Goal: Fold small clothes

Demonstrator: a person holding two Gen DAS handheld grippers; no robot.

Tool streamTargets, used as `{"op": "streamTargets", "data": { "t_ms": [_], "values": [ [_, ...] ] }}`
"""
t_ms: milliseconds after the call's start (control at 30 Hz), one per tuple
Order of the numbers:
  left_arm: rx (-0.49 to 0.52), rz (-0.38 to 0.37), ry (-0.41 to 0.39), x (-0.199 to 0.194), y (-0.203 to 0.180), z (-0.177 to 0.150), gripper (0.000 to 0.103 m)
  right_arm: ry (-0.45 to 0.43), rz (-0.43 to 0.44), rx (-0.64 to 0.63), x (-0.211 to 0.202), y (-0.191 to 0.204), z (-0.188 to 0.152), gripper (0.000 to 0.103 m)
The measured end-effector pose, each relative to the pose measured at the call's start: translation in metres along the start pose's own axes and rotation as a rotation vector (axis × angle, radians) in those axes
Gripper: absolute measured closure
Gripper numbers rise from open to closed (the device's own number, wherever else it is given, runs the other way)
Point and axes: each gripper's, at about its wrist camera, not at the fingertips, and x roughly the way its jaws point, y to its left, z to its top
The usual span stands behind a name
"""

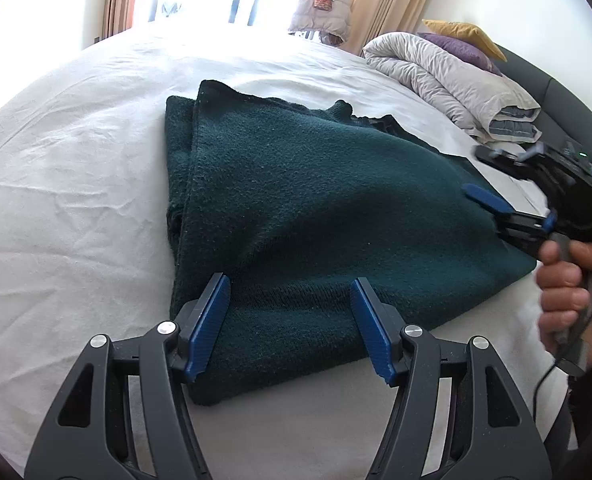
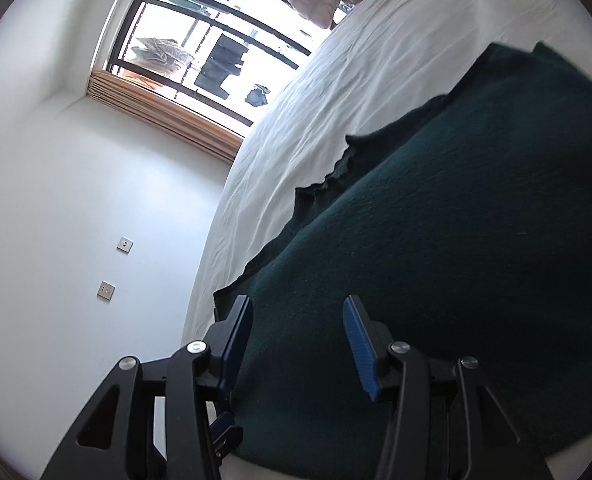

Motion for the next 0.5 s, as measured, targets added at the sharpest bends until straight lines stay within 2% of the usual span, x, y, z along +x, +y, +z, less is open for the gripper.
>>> {"op": "streamTargets", "data": {
  "t_ms": [33,67,200,267,333,433,500],
  "values": [
    [-0.001,-0.001,0.000,0.000,0.000,0.000,0.041,0.007,-0.004,0.004,0.004,-0.003,-0.001,0.043],
    [-0.002,-0.002,-0.001,0.000,0.000,0.000,0.041,0.016,-0.020,0.015,0.013,-0.009,0.000,0.041],
    [-0.009,-0.013,-0.006,-0.001,0.000,-0.001,0.041,-0.015,-0.006,-0.018,0.027,-0.020,-0.005,0.043],
    [-0.046,-0.058,-0.022,-0.006,0.006,-0.001,0.041,-0.032,-0.001,-0.075,0.025,-0.017,-0.010,0.042],
    [-0.150,-0.147,-0.042,-0.016,0.021,-0.002,0.040,-0.054,0.027,-0.123,0.022,-0.018,-0.016,0.040],
    [-0.321,-0.212,-0.081,-0.038,0.043,-0.011,0.036,-0.083,0.123,-0.105,0.013,-0.027,-0.017,0.038],
    [-0.388,-0.204,-0.104,-0.050,0.051,-0.016,0.021,-0.096,0.164,-0.081,0.011,-0.032,-0.016,0.038]
  ]
}}
